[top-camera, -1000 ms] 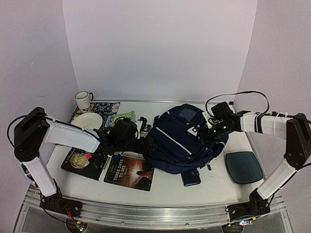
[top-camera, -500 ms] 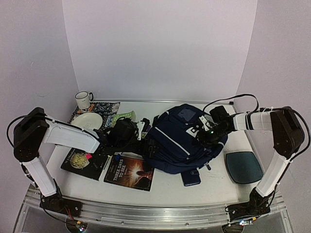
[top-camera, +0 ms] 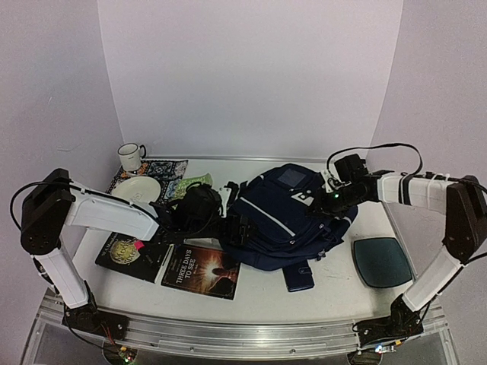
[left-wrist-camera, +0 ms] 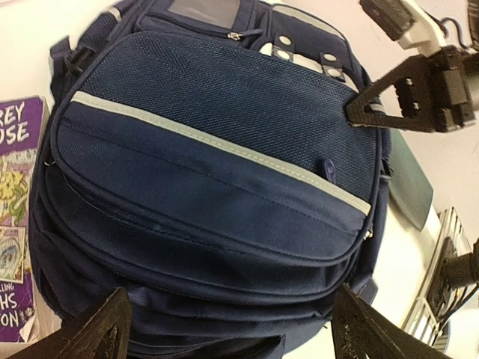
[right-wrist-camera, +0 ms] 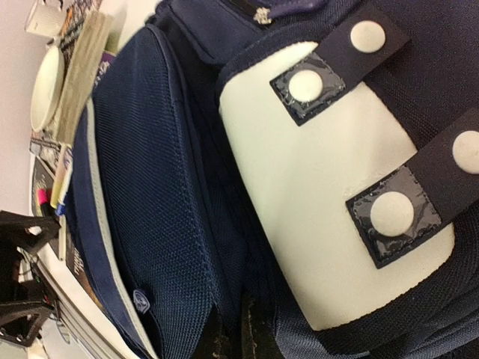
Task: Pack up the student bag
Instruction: Pick up the student bag from the center of the board, then adjust the student bag at the center of the board.
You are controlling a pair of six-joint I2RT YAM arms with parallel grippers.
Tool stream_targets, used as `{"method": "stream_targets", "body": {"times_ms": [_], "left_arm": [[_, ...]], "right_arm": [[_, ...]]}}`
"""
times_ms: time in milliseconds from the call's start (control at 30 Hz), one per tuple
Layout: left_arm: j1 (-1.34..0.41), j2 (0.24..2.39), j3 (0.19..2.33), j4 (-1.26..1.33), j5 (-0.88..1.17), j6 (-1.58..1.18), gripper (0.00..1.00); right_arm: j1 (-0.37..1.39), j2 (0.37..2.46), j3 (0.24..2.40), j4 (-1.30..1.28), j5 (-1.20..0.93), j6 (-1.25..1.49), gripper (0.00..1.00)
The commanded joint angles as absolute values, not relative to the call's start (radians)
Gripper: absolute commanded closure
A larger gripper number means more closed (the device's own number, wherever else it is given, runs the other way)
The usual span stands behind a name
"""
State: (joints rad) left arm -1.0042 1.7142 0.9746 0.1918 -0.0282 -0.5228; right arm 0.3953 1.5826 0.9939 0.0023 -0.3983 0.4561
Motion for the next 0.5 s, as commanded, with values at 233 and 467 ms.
{"method": "stream_targets", "body": {"times_ms": [233, 467], "left_arm": [[-1.099, 1.691, 1.109, 0.185, -0.233, -0.659, 0.08], [-1.128, 1.793, 1.228, 0.158, -0.234, -0.708, 0.08]], "right_arm": [[0.430, 1.356, 0.982, 0.230, -0.084, 0.748, 1.00], [0.511, 1.376, 0.973, 0.269, -0.001, 0.752, 1.00]]}}
